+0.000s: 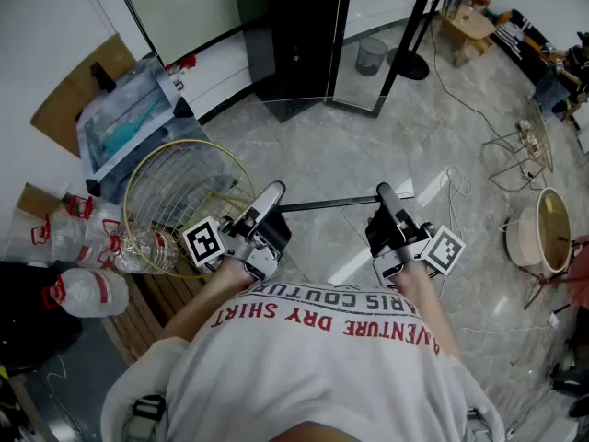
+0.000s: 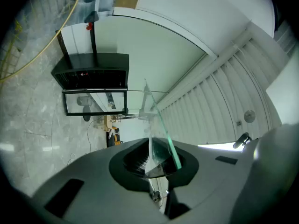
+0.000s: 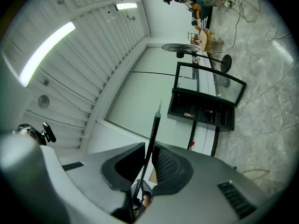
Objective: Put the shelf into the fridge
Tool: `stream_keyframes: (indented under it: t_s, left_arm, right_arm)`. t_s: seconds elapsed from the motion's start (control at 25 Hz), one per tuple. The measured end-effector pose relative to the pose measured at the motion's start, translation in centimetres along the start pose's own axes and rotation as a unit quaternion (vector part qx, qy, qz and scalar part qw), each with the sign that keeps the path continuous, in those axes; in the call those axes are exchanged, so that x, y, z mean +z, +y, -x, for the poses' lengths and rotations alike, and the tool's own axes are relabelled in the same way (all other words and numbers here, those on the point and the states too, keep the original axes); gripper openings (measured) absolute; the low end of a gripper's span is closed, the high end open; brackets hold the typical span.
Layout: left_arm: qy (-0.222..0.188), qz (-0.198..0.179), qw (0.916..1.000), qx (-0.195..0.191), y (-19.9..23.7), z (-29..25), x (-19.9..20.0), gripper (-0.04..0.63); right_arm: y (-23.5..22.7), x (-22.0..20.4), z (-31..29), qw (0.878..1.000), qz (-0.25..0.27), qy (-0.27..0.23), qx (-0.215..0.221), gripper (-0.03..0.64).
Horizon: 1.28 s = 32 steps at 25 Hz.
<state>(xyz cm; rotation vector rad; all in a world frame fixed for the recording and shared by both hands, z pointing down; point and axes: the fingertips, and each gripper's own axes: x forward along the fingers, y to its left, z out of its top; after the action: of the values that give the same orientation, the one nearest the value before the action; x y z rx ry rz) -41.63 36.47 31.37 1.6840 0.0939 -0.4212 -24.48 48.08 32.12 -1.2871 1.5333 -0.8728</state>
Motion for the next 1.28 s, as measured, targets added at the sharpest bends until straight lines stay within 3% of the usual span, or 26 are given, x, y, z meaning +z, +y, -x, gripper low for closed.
stream_keyframes:
  t_s: [0.64, 1.28]
  left_arm:
    - [0.011, 0.010, 0.9999, -0.001, 0.4, 1.7, 1.0, 0.048]
    - [0.001, 0.010, 0.9999, 0.012, 4.0, -3.3, 3.3, 0.048]
  right_arm:
    - [0.0, -2.0, -0.2, 1.000, 0.002, -0.008, -0.008, 0.043]
    - [-4.2, 2.4, -3.7, 1.000, -0.007, -0.009, 0.003, 0.043]
